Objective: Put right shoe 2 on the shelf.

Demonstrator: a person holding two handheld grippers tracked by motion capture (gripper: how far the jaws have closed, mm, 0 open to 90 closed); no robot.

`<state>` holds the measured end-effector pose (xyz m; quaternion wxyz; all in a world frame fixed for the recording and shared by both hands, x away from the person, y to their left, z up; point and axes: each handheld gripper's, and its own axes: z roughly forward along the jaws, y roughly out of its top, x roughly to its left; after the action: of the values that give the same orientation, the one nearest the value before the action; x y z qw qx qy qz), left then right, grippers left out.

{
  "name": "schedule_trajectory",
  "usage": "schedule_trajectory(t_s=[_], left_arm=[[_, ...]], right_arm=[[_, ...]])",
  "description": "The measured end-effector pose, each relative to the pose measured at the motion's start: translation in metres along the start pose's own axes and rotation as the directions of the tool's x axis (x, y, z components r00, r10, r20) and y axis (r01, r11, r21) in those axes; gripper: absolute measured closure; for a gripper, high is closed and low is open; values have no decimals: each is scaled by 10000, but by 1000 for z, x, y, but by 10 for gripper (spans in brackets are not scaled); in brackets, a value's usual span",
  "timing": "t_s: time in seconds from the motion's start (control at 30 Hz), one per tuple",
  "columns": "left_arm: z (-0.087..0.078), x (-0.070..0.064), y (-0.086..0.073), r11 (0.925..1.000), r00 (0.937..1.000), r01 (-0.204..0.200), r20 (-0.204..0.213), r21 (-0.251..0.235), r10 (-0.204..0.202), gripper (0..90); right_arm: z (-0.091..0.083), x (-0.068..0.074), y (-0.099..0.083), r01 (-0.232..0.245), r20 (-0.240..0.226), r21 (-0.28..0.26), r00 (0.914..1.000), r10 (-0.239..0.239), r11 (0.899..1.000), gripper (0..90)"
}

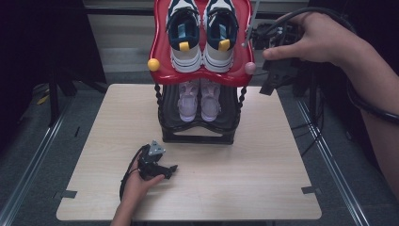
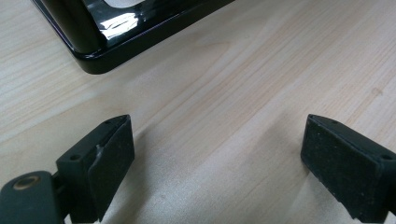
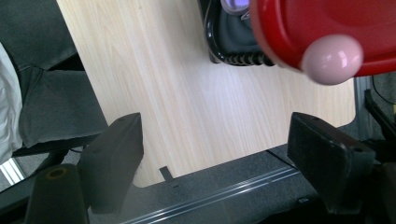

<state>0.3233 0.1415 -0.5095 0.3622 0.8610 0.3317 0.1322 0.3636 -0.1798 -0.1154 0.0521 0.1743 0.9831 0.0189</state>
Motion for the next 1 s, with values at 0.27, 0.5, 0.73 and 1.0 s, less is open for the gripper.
schedule_trajectory(t_s=[0.27,0.5,0.73,1.0], left_arm=[[0,0,0,10000,10000,3,-1,-1,-3,93],[0,0,0,10000,10000,3,0,-2,-3,93],[0,0,0,10000,10000,2,-2,-1,-2,93],[0,0,0,10000,10000,-6,13,32,6,93]], right_arm=[[16,5,-11,61,-111,216,9999,-59,9997,187],[30,11,-17,117,-107,230,9999,-114,9997,187],[45,13,-26,96,-152,336,9998,-91,9994,184],[64,16,-34,81,-170,208,9998,-77,9998,182]])
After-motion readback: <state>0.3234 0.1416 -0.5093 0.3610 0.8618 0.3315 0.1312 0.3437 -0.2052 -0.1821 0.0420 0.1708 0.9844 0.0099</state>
